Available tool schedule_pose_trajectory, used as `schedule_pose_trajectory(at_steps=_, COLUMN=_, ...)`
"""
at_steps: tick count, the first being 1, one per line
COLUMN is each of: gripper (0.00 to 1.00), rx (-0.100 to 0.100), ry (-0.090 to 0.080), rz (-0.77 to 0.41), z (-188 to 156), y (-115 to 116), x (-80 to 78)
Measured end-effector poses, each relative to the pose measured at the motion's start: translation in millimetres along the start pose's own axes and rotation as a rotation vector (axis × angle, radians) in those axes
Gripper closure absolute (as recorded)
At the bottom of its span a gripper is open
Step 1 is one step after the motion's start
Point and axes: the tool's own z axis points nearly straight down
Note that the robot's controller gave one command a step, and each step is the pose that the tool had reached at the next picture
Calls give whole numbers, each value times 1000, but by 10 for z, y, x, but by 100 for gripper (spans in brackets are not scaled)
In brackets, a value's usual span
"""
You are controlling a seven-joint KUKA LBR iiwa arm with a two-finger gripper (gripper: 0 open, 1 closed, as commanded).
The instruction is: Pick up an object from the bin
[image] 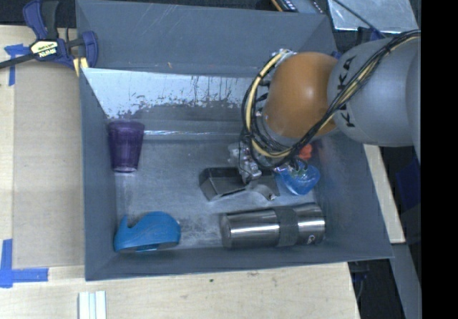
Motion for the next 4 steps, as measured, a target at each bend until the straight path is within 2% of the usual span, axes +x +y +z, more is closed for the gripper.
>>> schedule_pose_trajectory(at_steps=1, gripper=100, rx=0, ry=-1, rz=0, z=1, y=1, x=2)
schedule_pose_trajectory(at_steps=2, gripper=100, rx=3, ry=-13, rz=-12, z=-120, y=-28, x=-76)
schedule_pose_trajectory(at_steps=3, gripper=0, rx=1, ry=-10, rz=-16, z=-77, y=-75, x=-24)
schedule_pose_trajectory(at_steps=4, gripper=0, rx=1, ry=-10, rz=-15, z=-76, y=-75, x=-24)
